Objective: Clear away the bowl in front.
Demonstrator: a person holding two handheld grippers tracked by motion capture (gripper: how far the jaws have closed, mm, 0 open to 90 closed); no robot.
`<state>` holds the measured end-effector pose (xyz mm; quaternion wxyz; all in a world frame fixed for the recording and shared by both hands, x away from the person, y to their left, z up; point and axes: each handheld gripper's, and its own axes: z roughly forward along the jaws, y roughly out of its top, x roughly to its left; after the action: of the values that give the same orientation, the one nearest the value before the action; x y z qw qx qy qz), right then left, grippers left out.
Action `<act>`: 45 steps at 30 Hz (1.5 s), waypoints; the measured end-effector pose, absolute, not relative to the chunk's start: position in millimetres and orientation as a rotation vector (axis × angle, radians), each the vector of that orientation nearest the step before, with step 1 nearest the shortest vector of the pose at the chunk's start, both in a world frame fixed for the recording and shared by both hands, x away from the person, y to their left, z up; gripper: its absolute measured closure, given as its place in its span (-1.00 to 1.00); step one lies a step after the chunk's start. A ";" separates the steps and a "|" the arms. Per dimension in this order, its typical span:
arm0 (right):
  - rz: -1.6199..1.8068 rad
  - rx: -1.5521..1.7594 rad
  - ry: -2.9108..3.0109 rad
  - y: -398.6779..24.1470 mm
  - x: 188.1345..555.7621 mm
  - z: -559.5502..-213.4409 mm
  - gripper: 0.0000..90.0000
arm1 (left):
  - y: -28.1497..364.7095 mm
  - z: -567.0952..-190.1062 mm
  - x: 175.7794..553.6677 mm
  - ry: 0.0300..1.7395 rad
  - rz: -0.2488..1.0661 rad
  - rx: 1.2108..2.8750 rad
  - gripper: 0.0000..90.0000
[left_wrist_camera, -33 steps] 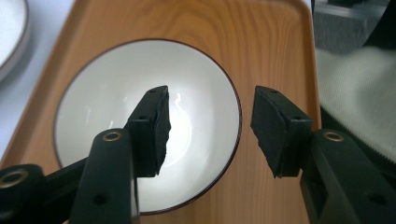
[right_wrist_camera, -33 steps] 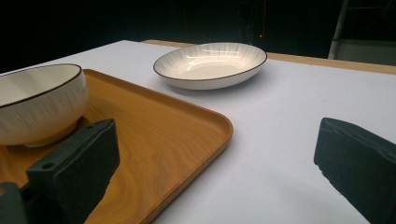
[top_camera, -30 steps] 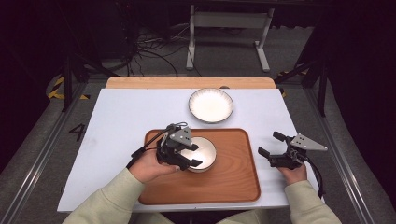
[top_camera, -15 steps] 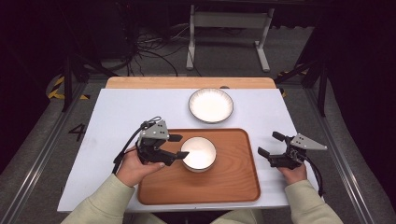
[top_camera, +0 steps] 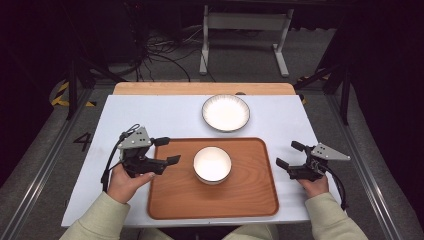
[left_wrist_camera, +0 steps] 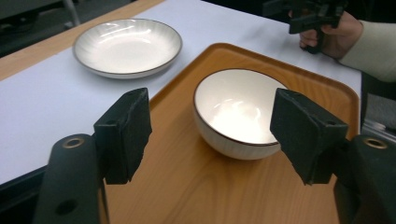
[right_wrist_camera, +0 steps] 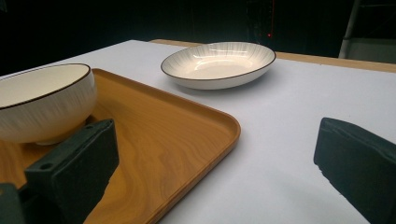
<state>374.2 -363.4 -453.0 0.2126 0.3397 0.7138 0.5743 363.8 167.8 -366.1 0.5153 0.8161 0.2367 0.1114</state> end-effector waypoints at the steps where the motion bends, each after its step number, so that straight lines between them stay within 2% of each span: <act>1: 1.595 0.943 1.982 -363.4 374.2 -453.0 -0.99 | 167.8 -366.1 363.8 0.569 0.268 1.961 -0.34; 15: 1.597 0.940 1.981 -364.0 374.2 -452.9 -0.99 | 203.0 -390.4 364.5 0.667 0.313 1.894 -0.39; 25: 1.598 0.943 1.978 -364.5 373.9 -452.8 -0.99 | 224.2 -416.7 367.4 0.767 0.295 1.818 -0.40; 37: 1.599 0.943 1.976 -364.8 373.7 -452.7 -0.99 | 234.9 -442.2 370.1 0.823 0.310 1.788 -0.40; 45: 1.604 0.945 1.974 -365.0 373.3 -452.5 -0.99 | 238.3 -457.2 374.3 0.864 0.309 1.827 -0.40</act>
<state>373.3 -365.0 -452.5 0.2124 0.3403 0.7110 0.5775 374.3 238.3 -457.2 0.5215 0.7625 0.3605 0.1289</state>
